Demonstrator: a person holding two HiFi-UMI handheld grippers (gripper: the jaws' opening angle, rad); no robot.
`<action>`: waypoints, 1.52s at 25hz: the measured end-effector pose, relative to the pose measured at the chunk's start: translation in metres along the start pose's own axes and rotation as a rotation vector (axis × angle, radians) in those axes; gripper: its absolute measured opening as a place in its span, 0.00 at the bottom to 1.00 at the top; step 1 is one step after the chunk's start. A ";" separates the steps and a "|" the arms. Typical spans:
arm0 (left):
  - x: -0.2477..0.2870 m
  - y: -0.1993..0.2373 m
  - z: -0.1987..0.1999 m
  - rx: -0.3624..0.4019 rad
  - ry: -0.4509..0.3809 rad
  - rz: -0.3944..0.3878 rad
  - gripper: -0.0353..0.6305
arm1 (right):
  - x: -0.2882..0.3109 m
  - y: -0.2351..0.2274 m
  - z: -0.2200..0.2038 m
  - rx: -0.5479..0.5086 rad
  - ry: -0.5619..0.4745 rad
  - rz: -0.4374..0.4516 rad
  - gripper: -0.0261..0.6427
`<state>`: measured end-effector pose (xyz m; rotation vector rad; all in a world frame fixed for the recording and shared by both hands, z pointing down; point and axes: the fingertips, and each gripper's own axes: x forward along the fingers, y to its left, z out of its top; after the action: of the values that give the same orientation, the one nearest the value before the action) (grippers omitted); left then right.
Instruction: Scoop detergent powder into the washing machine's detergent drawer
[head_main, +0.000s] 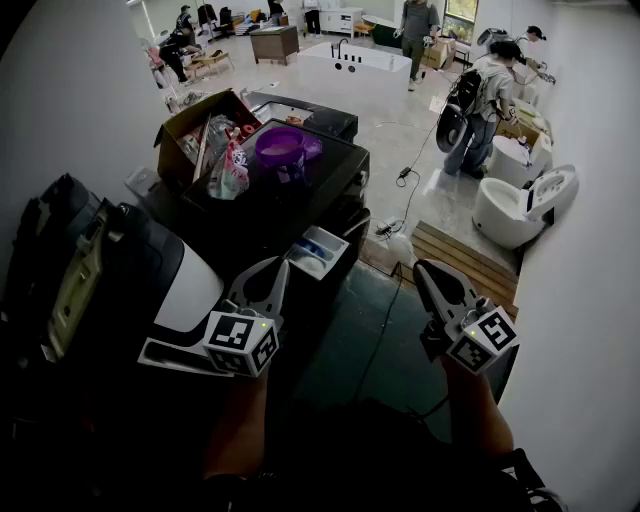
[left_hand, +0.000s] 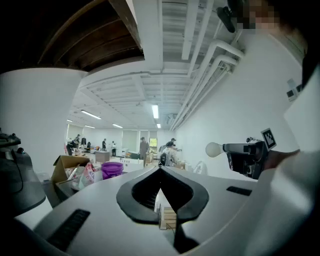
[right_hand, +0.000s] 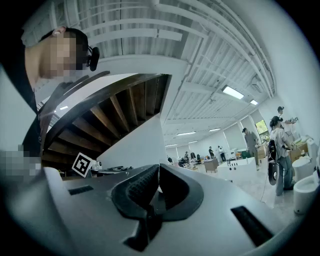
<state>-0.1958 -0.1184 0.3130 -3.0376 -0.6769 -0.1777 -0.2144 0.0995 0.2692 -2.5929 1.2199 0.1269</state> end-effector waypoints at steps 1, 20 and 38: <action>0.001 -0.002 -0.001 0.000 0.002 -0.001 0.06 | -0.003 -0.004 -0.003 -0.019 0.015 -0.009 0.07; 0.031 -0.066 -0.014 0.007 0.046 0.004 0.06 | -0.072 -0.058 0.005 0.002 0.004 -0.025 0.07; 0.126 -0.045 -0.017 -0.004 0.037 -0.026 0.06 | -0.034 -0.137 -0.015 0.031 0.062 -0.060 0.07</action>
<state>-0.1029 -0.0255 0.3446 -3.0223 -0.7145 -0.2350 -0.1312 0.2037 0.3186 -2.6215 1.1541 0.0158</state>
